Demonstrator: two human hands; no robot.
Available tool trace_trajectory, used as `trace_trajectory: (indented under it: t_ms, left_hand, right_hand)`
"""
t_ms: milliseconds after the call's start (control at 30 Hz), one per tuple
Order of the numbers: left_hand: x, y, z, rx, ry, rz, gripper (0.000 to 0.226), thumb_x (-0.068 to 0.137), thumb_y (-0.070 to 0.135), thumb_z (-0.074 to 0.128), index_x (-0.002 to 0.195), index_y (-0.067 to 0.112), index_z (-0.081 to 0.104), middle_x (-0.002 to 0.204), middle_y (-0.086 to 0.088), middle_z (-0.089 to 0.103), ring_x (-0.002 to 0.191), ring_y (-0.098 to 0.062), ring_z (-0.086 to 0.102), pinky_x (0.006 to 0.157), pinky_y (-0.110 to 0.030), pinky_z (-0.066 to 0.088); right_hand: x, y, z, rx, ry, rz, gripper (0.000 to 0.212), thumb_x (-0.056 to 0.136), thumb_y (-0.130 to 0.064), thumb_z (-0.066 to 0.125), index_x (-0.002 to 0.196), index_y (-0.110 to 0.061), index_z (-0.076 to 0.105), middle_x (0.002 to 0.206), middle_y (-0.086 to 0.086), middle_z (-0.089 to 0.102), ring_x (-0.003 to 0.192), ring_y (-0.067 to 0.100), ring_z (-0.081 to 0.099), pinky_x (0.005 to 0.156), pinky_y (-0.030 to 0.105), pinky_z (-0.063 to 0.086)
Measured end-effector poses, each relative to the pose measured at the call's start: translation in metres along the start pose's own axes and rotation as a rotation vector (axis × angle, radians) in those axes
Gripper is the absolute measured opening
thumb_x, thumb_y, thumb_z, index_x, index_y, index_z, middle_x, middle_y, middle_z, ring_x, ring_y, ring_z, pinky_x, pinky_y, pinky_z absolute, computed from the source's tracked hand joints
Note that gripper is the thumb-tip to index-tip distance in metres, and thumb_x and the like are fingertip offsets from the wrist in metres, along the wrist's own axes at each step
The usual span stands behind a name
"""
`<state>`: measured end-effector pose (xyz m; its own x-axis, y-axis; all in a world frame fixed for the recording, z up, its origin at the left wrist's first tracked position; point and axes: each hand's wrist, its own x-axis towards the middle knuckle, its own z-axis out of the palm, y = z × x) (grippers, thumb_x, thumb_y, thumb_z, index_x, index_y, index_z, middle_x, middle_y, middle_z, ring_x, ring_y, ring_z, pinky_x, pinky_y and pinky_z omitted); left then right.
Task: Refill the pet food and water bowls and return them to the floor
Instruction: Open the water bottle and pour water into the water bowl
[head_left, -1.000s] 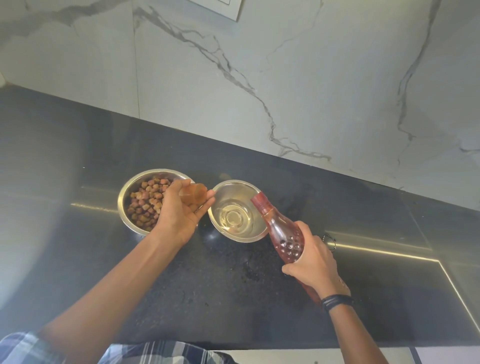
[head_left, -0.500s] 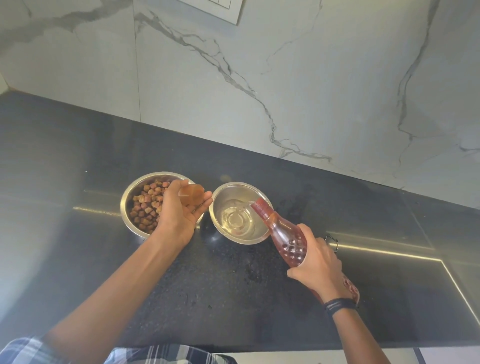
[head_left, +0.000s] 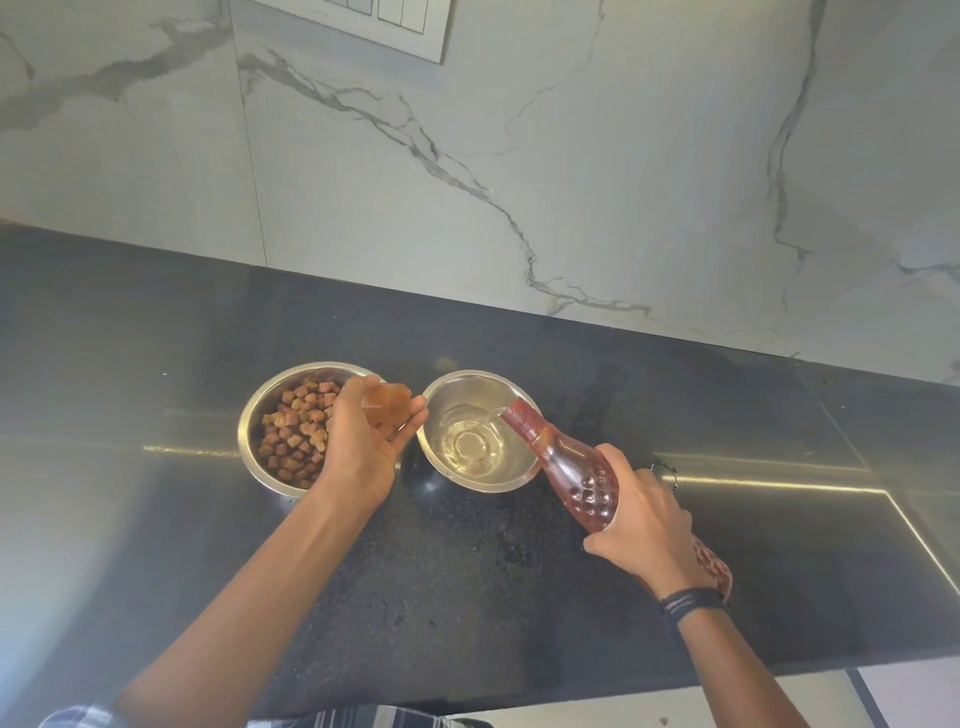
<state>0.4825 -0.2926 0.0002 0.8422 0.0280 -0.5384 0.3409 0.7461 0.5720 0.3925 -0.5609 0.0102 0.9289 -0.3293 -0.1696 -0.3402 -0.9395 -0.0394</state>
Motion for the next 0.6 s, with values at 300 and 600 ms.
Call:
trace_trajectory:
  t_ms: [300,600]
  left_hand:
    - [0.0026,-0.0029,0.0021,0.025,-0.061,-0.015,0.022,0.096,0.024,0.054,0.11,0.006,0.055,0.106,-0.018,0.063,0.092,-0.03,0.07,0.089,-0.04,0.058]
    - [0.0019,-0.004,0.0041,0.064,-0.069,-0.031,0.028,0.096,0.024,0.055,0.12,0.008,0.054,0.117,-0.02,0.062,0.095,-0.03,0.07,0.09,-0.04,0.058]
  right_hand:
    - [-0.0027,-0.0012,-0.0009,0.002,-0.003,0.007,0.106,0.06,-0.03,0.08,0.145,-0.043,0.018,0.116,0.001,0.052,0.111,0.029,0.054,0.088,0.049,0.05]
    - [-0.0037,-0.0015,-0.0015,-0.012,-0.001,-0.002,0.107,0.062,-0.03,0.082,0.147,-0.042,0.017,0.119,0.004,0.054,0.111,0.03,0.055,0.089,0.05,0.05]
